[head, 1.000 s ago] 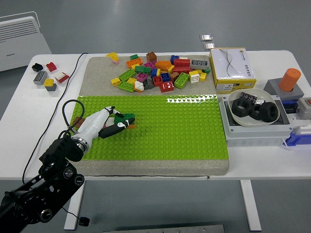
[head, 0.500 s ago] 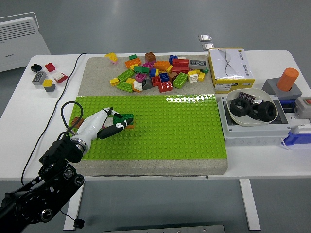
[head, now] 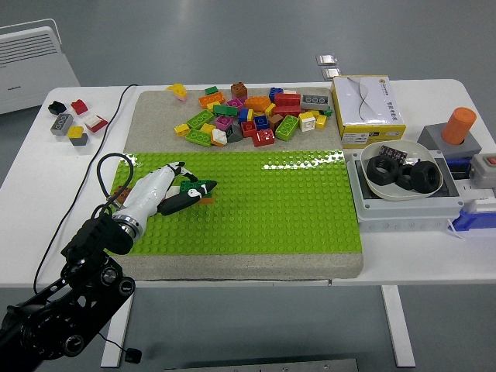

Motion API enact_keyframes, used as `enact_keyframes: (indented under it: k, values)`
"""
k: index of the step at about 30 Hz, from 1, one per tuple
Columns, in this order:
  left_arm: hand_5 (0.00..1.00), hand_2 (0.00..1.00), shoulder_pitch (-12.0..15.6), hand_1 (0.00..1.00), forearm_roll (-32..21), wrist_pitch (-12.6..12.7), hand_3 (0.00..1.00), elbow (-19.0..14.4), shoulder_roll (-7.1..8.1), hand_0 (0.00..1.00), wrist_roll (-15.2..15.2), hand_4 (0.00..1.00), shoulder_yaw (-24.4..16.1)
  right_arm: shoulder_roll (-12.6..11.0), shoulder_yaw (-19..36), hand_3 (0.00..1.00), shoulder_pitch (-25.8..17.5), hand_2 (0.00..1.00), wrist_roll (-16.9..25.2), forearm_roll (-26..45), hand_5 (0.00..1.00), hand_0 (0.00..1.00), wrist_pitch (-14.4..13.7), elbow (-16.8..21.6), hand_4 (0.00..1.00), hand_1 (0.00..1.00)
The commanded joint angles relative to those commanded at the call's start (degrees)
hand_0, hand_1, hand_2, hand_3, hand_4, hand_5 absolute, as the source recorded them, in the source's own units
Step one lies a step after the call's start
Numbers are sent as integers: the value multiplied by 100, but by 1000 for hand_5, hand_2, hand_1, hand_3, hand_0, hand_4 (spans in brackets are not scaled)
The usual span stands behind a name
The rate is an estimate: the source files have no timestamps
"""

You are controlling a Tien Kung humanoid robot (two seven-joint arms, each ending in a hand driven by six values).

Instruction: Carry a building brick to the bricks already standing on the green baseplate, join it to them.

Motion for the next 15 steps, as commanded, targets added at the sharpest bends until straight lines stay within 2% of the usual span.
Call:
enact_keyframes:
  k: [4, 8, 10, 11, 15]
  values:
    - [998, 941, 45, 959, 49, 38, 669, -142, 9, 967, 39, 926, -57, 3, 3, 765, -7, 739, -4, -7, 838, 514, 3, 0, 808, 709]
    - [998, 939, 173, 956, 88, 182, 670, -369, 35, 964, 7, 928, -241, 16, 19, 765, -22, 739, -3, -46, 838, 514, 8, 0, 808, 709]
    - [998, 939, 297, 956, 15, 301, 670, -474, 61, 964, -98, 928, -400, 32, 41, 765, -36, 739, -1, -62, 838, 514, 14, 0, 808, 709]
    - [977, 900, 423, 909, -78, 402, 704, -531, 88, 953, -223, 897, -556, 48, 92, 765, -51, 743, 4, -107, 839, 514, 28, 0, 808, 709]
    - [977, 900, 740, 909, -357, 573, 704, -561, 156, 953, -587, 897, -934, 86, 256, 765, -80, 743, 21, -269, 839, 514, 68, 0, 808, 709]
